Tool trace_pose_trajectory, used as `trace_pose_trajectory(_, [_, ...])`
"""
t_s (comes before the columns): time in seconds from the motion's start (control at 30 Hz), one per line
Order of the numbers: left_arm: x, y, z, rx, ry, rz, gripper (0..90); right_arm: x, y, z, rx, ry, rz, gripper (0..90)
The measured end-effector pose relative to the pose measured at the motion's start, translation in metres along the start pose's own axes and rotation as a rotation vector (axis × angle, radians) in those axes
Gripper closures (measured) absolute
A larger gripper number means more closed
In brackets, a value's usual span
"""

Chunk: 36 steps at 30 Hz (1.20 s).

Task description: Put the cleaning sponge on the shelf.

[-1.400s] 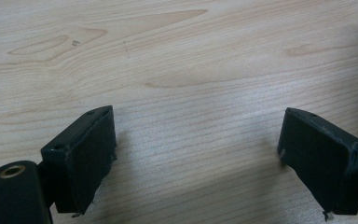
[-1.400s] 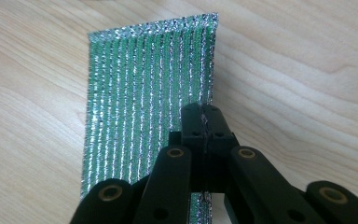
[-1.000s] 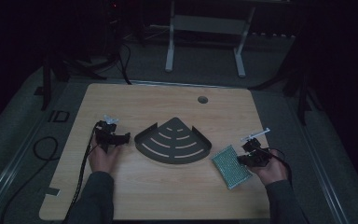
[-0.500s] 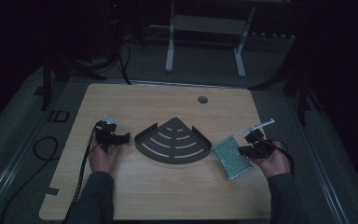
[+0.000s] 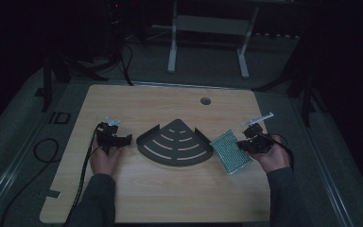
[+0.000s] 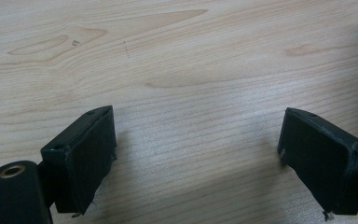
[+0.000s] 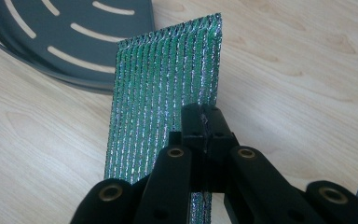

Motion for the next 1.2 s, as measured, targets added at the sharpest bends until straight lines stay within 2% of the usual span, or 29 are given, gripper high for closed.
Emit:
trace_pose_trajectory(0.43, [0.000, 0.000, 0.000, 0.000, 0.000, -0.001, 12.0, 0.028, -0.011, -0.003, 0.003, 0.026, -0.043, 89.7])
trace_pose_trajectory(0.57, [0.000, 0.000, 0.000, 0.000, 0.000, 0.000, 11.9, 0.034, -0.013, -0.001, 0.014, 0.019, -0.051, 89.6])
trace_pose_trajectory(1.2, [0.000, 0.000, 0.000, -0.001, -0.001, -0.001, 12.0, 0.064, -0.022, 0.003, 0.012, 0.027, -0.083, 89.6])
Point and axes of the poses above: each handheld gripper's, and its own axes: z roughly forward along the jaws, x roughly out of its top, y roughly to its right, the point moved 5 cm from there along z, roughly forward along the jaws, and after that the axes turned 7 degrees about -y, right-handed, at the moved point
